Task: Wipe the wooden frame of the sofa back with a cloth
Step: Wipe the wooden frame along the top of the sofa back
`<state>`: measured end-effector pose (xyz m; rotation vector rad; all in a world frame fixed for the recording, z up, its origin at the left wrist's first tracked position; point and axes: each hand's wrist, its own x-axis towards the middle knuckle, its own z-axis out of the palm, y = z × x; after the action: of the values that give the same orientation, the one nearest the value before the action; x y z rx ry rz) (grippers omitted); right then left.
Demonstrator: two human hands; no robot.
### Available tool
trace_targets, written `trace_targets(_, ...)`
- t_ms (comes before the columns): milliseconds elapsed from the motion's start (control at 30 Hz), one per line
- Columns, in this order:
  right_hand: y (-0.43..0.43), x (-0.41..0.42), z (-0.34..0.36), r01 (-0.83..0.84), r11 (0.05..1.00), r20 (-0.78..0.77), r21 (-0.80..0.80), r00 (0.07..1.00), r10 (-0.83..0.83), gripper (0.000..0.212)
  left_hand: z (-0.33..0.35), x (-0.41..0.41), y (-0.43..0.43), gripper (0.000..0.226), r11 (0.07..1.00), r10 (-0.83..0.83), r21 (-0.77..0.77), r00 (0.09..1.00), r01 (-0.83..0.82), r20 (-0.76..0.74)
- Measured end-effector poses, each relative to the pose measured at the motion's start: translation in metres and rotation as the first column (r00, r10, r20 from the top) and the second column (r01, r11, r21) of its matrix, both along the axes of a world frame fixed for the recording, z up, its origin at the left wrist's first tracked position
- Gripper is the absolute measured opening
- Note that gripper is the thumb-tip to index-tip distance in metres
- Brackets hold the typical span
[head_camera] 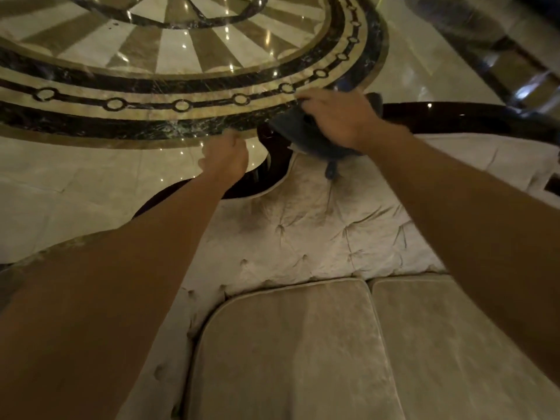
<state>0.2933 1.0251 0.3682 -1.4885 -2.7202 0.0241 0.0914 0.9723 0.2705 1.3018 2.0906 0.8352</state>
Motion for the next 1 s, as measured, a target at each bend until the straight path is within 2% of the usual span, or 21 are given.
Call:
trace_targets(33, -0.005, -0.001, -0.008, -0.007, 0.997, 0.059, 0.082, 0.998, 0.002, 0.043, 0.019, 0.018, 0.006, 0.037, 0.99, 0.064, 0.121, 0.995, -0.074, 0.083)
trace_targets(67, -0.008, 0.001, -0.015, 0.007, 0.986, 0.076, 0.167, 0.997, -0.02, 0.048, 0.034, 0.032, 0.01, 0.037, 0.974, 0.091, 0.2, 0.991, -0.11, 0.103)
trace_targets(133, -0.005, 0.023, -0.019, 0.07, 0.953, 0.018, 0.295, 0.997, -0.079, 0.051, 0.055, 0.059, 0.015, 0.038, 0.966, 0.056, 0.254, 0.998, -0.049, -0.021)
trace_targets(233, 0.022, 0.104, -0.017, 0.189, 0.905, -0.031, 0.38, 0.981, -0.192, 0.048, 0.069, 0.103, 0.018, 0.043, 0.967, -0.062, 0.219, 0.954, 0.13, -0.292)
trace_targets(300, 0.039, 0.166, -0.009, 0.326, 0.868, -0.101, 0.375, 0.945, -0.311, 0.049, 0.071, 0.134, 0.022, 0.047, 0.973, -0.094, 0.152, 0.894, 0.176, -0.438)
trace_targets(400, 0.04, 0.193, -0.013, 0.427, 0.839, -0.222, 0.338, 0.902, -0.37, 0.048, 0.074, 0.175, 0.037, 0.053, 0.986, -0.114, 0.039, 0.834, 0.16, -0.54)
trace_targets(500, 0.026, 0.175, -0.031, 0.311, 0.901, -0.298, 0.303, 0.929, -0.22, 0.047, 0.077, 0.224, 0.056, 0.056, 0.996, -0.081, -0.025, 0.817, 0.081, -0.57)
trace_targets(567, 0.03, 0.197, -0.028, 0.2, 0.93, -0.269, 0.308, 0.956, -0.116, 0.05, 0.08, 0.248, 0.066, 0.06, 0.999, -0.031, -0.048, 0.833, 0.005, -0.552)
trace_targets(600, 0.04, 0.223, -0.024, 0.205, 0.932, -0.255, 0.3, 0.958, -0.129, 0.052, 0.081, 0.257, 0.07, 0.061, 0.997, -0.031, -0.077, 0.845, -0.012, -0.533)
trace_targets(667, 0.063, 0.286, -0.021, 0.325, 0.912, -0.262, 0.249, 0.929, -0.26, 0.057, 0.081, 0.266, 0.075, 0.064, 0.99, -0.051, -0.141, 0.846, -0.029, -0.53)
trace_targets(767, 0.076, 0.346, -0.021, 0.531, 0.837, -0.283, 0.13, 0.829, -0.482, 0.059, 0.078, 0.268, 0.081, 0.071, 0.977, -0.054, -0.198, 0.804, -0.08, -0.593)
trace_targets(867, 0.071, 0.306, -0.019, 0.565, 0.823, -0.334, 0.062, 0.788, -0.516, 0.052, 0.078, 0.275, 0.08, 0.071, 0.978, -0.022, -0.174, 0.782, -0.111, -0.623)
trace_targets(1000, 0.043, 0.235, -0.027, 0.319, 0.932, -0.321, 0.169, 0.912, -0.255, 0.046, 0.078, 0.275, 0.079, 0.067, 0.975, -0.008, -0.18, 0.783, -0.133, -0.622)
